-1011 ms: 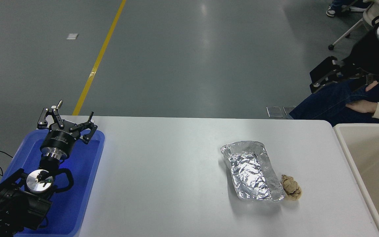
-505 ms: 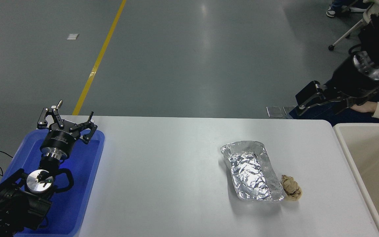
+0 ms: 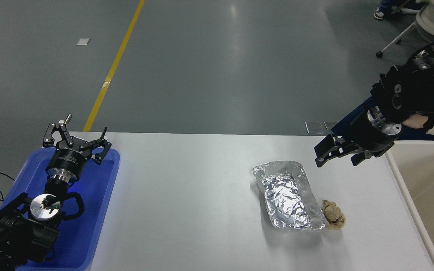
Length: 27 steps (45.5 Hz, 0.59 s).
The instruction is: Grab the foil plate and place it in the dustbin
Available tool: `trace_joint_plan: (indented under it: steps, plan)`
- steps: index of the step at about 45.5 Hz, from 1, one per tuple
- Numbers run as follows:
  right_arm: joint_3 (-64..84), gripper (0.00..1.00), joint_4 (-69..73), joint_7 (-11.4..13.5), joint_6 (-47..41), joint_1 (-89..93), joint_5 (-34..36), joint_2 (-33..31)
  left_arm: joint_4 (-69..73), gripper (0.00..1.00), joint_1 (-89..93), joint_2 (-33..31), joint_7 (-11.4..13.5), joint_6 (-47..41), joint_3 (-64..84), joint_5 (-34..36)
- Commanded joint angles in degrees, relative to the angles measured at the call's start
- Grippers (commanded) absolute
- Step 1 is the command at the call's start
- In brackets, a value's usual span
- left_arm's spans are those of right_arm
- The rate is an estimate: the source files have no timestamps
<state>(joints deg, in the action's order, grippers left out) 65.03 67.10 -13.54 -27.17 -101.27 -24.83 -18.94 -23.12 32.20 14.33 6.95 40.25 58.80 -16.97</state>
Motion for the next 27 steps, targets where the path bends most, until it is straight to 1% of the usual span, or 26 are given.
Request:
trace_joint_plan:
  steps: [1,5,8,13,17,23,27]
  plan:
    - [-1.3,0.99,-0.8,0.0,17.9,11.4,0.0,0.8,0.0,1.0,0.1,0.0,0.0,0.0,0.0,0.0]
    - [-1.3,0.96,-0.9,-0.1,22.9,14.0,-0.1,1.3,0.0,1.0,0.0,0.0,0.0,0.0,0.0,0.0]
    - [-1.4,0.94,-1.7,-0.1,24.8,16.0,-0.2,1.9,0.0,1.0,0.0,0.0,0.0,0.0,0.0,0.0]
    - [-1.5,0.94,-5.1,-0.1,25.4,18.7,-0.2,3.5,0.0,1.0,0.0,0.0,0.0,0.0,0.0,0.0]
    - [-1.7,0.93,-8.5,-0.1,25.9,22.2,-0.1,3.6,0.0,1.0,0.0,0.0,0.0,0.0,0.0,0.0]
    - [-3.4,0.87,-12.8,-0.1,26.4,27.0,-0.2,4.2,0.0,1.0,0.1,0.0,0.0,0.0,0.0,0.0]
    - [-3.7,0.87,-15.0,-0.1,26.7,29.1,-0.2,4.5,0.0,1.0,0.1,0.0,0.0,0.0,0.0,0.0]
